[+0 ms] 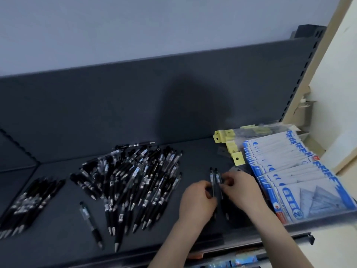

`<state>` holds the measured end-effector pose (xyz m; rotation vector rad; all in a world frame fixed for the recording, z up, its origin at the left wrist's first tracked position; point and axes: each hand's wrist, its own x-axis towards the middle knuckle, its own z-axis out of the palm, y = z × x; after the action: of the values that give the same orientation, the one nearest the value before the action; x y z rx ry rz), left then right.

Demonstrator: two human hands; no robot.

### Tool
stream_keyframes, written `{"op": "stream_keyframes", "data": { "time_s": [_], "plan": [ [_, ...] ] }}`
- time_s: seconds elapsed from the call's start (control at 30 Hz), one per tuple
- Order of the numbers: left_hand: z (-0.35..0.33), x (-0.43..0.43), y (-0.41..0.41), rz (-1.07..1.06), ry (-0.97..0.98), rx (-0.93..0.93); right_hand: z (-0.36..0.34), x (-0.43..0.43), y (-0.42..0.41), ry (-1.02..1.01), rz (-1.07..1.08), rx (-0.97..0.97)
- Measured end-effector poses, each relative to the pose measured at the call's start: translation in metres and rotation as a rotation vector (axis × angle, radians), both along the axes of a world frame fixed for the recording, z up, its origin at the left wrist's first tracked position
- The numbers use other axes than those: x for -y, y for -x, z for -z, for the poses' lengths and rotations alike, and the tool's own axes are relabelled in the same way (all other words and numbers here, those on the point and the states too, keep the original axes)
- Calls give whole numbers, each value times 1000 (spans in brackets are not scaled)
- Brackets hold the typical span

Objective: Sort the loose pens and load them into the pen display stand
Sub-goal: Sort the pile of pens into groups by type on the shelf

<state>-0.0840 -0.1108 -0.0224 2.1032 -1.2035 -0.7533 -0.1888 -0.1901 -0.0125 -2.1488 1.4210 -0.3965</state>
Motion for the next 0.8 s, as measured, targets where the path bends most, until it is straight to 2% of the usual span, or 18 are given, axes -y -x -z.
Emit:
{"op": "stream_keyframes", "data": {
  "time_s": [0.27,0.5,0.67,0.8],
  "plan": [
    [-9,-12,-15,-9,79,176,-11,-6,-9,70,-1,42],
    [-31,-69,-75,-272,187,177,-23,-29,-51,89,-173,93],
    [-35,-134,-138,-474,67,292,-20,-49,-85,45,-231,106],
    [-30,-164,-171,-491,-200,414,-13,-62,-97,24,-153,114]
  ]
}}
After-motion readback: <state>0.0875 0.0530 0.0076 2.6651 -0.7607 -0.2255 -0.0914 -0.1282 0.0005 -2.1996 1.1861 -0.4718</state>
